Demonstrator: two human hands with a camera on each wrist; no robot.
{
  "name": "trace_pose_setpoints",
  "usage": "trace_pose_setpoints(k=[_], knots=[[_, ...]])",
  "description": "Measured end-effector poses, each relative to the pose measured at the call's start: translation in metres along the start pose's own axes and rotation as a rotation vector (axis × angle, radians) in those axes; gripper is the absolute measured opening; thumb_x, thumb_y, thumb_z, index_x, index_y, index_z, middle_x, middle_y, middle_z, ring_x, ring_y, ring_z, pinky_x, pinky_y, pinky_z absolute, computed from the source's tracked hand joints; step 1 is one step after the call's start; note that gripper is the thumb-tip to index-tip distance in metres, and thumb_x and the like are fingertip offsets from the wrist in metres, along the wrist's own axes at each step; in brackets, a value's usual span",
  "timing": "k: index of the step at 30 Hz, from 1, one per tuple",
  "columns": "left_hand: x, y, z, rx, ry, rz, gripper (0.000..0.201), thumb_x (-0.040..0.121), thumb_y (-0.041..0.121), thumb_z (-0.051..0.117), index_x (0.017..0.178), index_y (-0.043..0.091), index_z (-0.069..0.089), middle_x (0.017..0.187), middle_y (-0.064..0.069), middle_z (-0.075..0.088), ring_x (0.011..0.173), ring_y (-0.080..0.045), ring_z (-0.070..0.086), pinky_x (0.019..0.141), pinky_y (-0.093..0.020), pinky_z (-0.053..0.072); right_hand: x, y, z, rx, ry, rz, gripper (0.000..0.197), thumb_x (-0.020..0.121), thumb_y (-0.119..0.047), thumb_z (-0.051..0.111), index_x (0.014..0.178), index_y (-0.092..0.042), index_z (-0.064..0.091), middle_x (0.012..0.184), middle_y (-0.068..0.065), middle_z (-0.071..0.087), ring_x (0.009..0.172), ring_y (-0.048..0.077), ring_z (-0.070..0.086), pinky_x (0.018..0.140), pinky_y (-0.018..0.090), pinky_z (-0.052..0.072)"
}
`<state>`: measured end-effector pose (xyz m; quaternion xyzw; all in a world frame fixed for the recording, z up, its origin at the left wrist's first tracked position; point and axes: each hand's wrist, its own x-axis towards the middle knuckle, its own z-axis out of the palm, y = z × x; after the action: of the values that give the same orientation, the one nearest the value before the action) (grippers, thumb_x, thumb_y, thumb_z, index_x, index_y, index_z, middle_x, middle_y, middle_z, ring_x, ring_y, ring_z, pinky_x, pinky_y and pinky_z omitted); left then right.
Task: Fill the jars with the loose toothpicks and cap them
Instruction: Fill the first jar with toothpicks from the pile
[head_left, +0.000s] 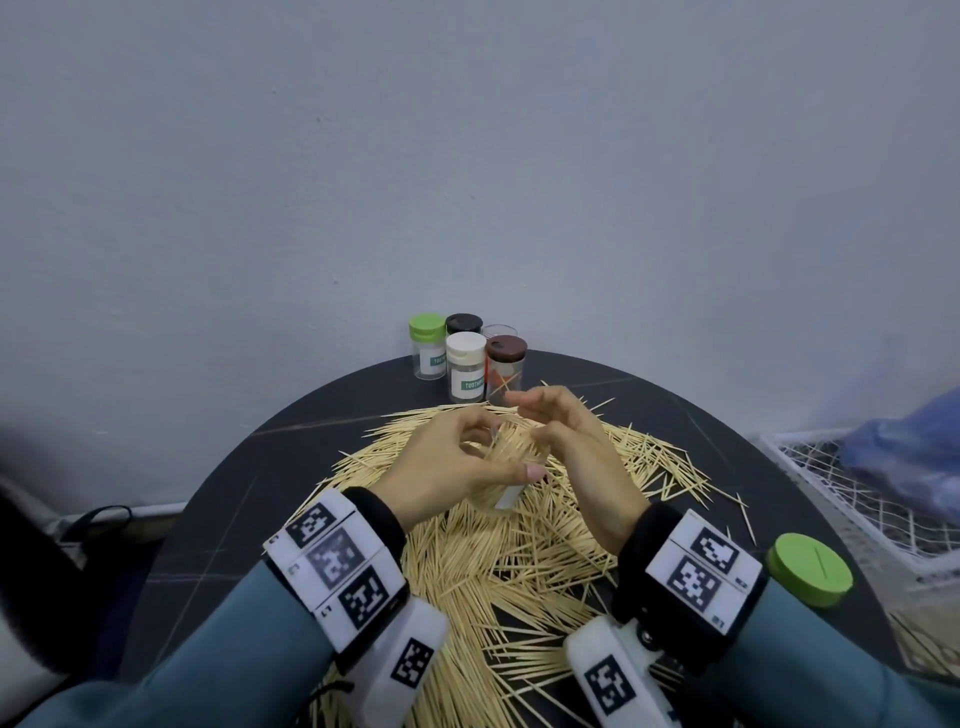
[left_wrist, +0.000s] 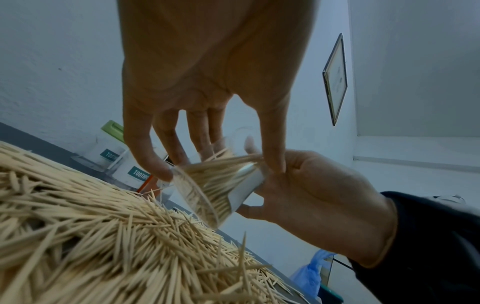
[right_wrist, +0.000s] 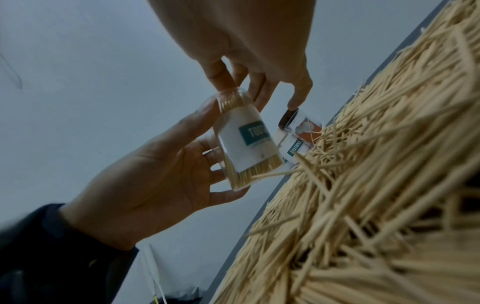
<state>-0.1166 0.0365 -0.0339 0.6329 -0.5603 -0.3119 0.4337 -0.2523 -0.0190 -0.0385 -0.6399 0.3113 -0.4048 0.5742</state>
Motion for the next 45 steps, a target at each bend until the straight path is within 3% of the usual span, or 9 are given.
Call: trace_pose_setpoints(k=[8,13,18,24,29,34,37,41,45], knots=[[-0.002,0.002,-0.001,-0.007,0.011,-0.024,0.068,0.056,0.046,0.081,0.117,0.024,0.061,0.097,0.008,0.057,0.089,-0.006,0.056,0.072,-0.018,0.041,0.007,-0.005,-0.003,0.032,0.011,0.094,0.029,0.089,0.006,0.041,0.099,-0.017,0.055,0.114,0.003,0.063,0.103,0.011,0.055,0.097,0.031,0.041],[-0.007,0.004,-0.001,0.012,0.02,-0.034,0.059,0.062,0.04,0.082,0.114,0.024,0.062,0.093,0.011,0.055,0.087,-0.006,0.055,0.07,-0.018,0.04,0.005,-0.006,-0.006,-0.015,-0.051,0.168,0.025,0.092,0.003,0.042,0.108,-0.012,0.054,0.114,0.003,0.06,0.102,0.012,0.054,0.091,0.028,0.042],[-0.01,0.01,0.001,0.028,0.04,-0.033,0.061,0.065,0.038,0.082,0.119,0.021,0.06,0.103,0.007,0.057,0.098,-0.009,0.057,0.073,-0.016,0.044,0.005,-0.013,-0.012,-0.014,-0.022,0.191,0.014,0.093,-0.012,0.048,0.097,-0.021,0.057,0.11,-0.003,0.065,0.11,0.016,0.055,0.098,0.039,0.039],[-0.013,0.013,0.003,0.054,0.048,-0.034,0.063,0.064,0.04,0.082,0.119,0.02,0.058,0.109,0.005,0.058,0.1,-0.01,0.056,0.077,-0.02,0.045,0.001,-0.032,-0.031,-0.049,0.076,0.2,0.022,0.1,-0.027,0.034,0.097,-0.021,0.055,0.108,0.0,0.066,0.109,0.015,0.056,0.095,0.036,0.038],[-0.014,0.019,0.004,0.053,0.032,-0.025,0.062,0.064,0.04,0.081,0.117,0.021,0.057,0.113,0.003,0.058,0.104,-0.012,0.055,0.085,-0.027,0.045,-0.016,-0.046,-0.053,-0.494,-0.104,0.292,0.017,0.091,-0.008,0.054,0.103,-0.019,0.052,0.115,0.004,0.062,0.099,0.012,0.056,0.082,0.027,0.041],[-0.019,0.025,0.01,0.069,-0.003,-0.022,0.066,0.067,0.038,0.08,0.124,0.017,0.054,0.114,0.004,0.055,0.105,-0.012,0.052,0.083,-0.026,0.041,-0.044,-0.057,-0.062,-1.224,-0.536,0.34,0.042,0.083,-0.009,0.066,0.12,-0.017,0.048,0.119,0.003,0.055,0.105,0.016,0.052,0.088,0.027,0.042],[-0.023,0.028,0.013,0.086,-0.026,-0.004,0.064,0.068,0.037,0.079,0.123,0.016,0.054,0.114,0.003,0.054,0.105,-0.013,0.052,0.082,-0.026,0.041,-0.062,-0.059,-0.064,-1.551,-0.726,0.448,0.06,0.077,-0.012,0.073,0.129,-0.016,0.044,0.119,0.005,0.053,0.1,0.016,0.047,0.081,0.025,0.04],[-0.024,0.031,0.012,0.099,-0.034,0.014,0.064,0.067,0.038,0.078,0.122,0.015,0.054,0.117,0.001,0.056,0.107,-0.015,0.053,0.084,-0.028,0.042,-0.076,-0.053,-0.065,-1.795,-0.75,0.593,0.073,0.076,-0.019,0.075,0.135,-0.011,0.034,0.132,0.01,0.049,0.119,0.025,0.049,0.09,0.032,0.043],[-0.024,0.032,0.012,0.092,-0.039,0.012,0.066,0.067,0.039,0.078,0.124,0.015,0.055,0.118,0.001,0.056,0.109,-0.016,0.053,0.085,-0.029,0.042,-0.083,-0.042,-0.07,-1.85,-0.662,0.72,0.094,0.083,-0.025,0.068,0.148,-0.004,0.003,0.145,0.015,0.039,0.131,0.027,0.041,0.103,0.036,0.038]])
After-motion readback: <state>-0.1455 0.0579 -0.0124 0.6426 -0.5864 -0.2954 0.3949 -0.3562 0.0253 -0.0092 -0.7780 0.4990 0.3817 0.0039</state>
